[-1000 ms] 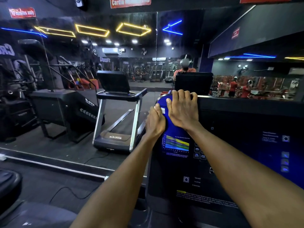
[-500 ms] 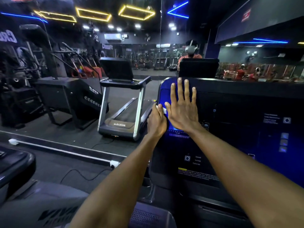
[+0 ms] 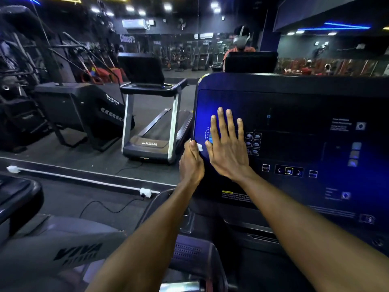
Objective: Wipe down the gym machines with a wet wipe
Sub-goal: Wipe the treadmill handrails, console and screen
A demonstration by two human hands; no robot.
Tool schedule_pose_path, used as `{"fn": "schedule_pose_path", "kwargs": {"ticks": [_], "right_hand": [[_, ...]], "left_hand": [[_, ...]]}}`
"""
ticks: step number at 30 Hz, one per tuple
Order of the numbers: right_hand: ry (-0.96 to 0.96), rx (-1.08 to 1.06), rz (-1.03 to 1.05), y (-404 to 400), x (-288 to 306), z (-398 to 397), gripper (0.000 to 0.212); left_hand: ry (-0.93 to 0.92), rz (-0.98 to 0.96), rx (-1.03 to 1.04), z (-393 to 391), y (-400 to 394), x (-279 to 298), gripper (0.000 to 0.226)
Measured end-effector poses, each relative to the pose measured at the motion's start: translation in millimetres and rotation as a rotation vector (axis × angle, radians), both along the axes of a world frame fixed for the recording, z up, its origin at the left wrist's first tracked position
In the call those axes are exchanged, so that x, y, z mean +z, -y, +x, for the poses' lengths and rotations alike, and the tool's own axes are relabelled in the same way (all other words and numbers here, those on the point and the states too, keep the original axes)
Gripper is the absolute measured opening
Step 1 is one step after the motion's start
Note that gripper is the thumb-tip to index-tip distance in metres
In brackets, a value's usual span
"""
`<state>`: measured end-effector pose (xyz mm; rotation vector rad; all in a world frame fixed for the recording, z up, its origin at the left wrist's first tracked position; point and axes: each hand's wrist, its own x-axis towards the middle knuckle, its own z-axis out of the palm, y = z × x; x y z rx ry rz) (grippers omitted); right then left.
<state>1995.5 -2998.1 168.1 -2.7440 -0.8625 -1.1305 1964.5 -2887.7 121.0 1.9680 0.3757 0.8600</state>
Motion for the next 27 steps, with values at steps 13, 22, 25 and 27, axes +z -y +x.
{"fn": "schedule_pose_path", "kwargs": {"ticks": [13,22,25,27], "right_hand": [[-0.095,0.068,0.011,14,-15,-26,0.071],[-0.282,0.276,0.046,51,-30,-69,0.030],[-0.570,0.326,0.217,64,-30,-79,0.024],[-0.697,0.311,0.317,72,-32,-83,0.021]], "left_hand": [[-0.310,-0.072,0.076,-75,23,-83,0.049],[-0.591,-0.158,0.252,-107,47,-51,0.044],[-0.571,-0.196,0.319,-120,63,-40,0.046],[-0.506,-0.245,0.337,-125,81,-36,0.053]]}}
